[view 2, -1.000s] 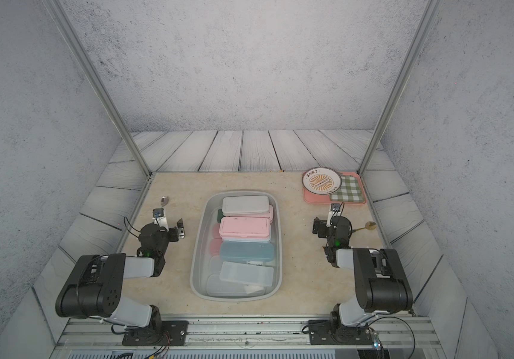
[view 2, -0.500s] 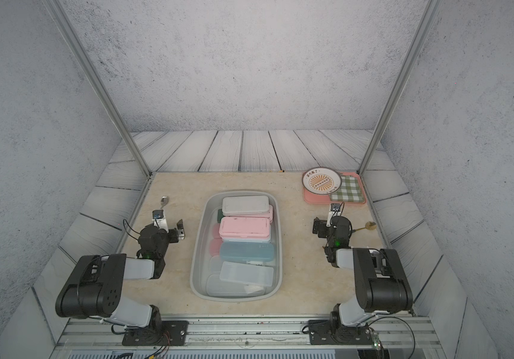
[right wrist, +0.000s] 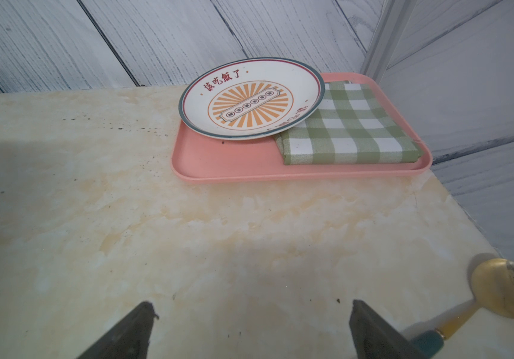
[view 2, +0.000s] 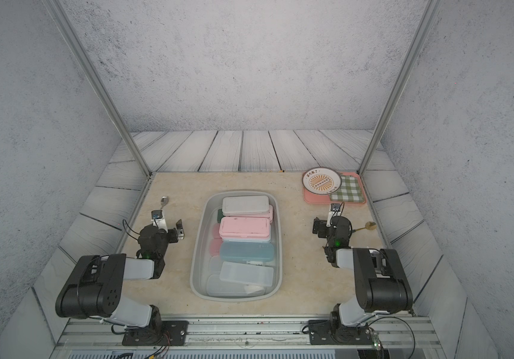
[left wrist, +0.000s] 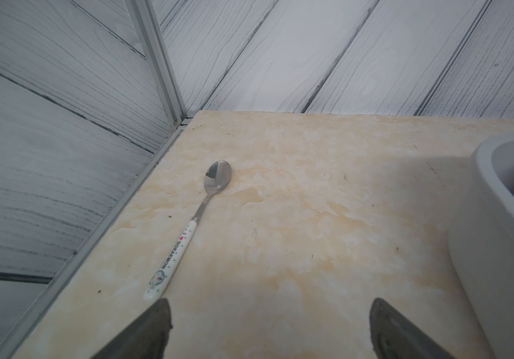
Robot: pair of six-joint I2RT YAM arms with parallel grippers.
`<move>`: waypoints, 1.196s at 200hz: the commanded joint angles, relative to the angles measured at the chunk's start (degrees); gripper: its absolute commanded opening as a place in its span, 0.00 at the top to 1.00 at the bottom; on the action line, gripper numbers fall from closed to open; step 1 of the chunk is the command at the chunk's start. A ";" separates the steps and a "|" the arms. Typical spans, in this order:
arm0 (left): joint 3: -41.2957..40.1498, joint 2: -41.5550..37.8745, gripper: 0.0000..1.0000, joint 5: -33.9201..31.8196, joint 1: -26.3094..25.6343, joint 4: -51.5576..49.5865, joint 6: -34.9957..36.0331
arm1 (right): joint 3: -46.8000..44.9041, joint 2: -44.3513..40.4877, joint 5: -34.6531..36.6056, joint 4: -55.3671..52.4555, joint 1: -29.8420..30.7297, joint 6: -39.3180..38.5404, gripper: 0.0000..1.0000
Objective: Put the pencil case into the storage box
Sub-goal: Reset both arms
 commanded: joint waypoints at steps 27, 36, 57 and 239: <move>0.57 -0.48 0.00 2.29 0.28 -0.05 0.64 | 0.75 -0.24 0.07 -0.33 0.34 -0.50 0.01; 0.63 -0.58 0.00 2.72 0.28 -0.21 0.90 | 0.80 -0.18 0.09 -0.39 0.33 -0.47 0.01; 0.38 -0.55 0.00 1.86 0.27 0.26 0.54 | 0.71 -0.23 0.07 -0.32 0.33 -0.47 0.01; -3.21 -0.40 0.00 14.33 0.80 6.93 5.55 | 0.90 -0.05 0.18 -0.44 0.46 -0.47 0.01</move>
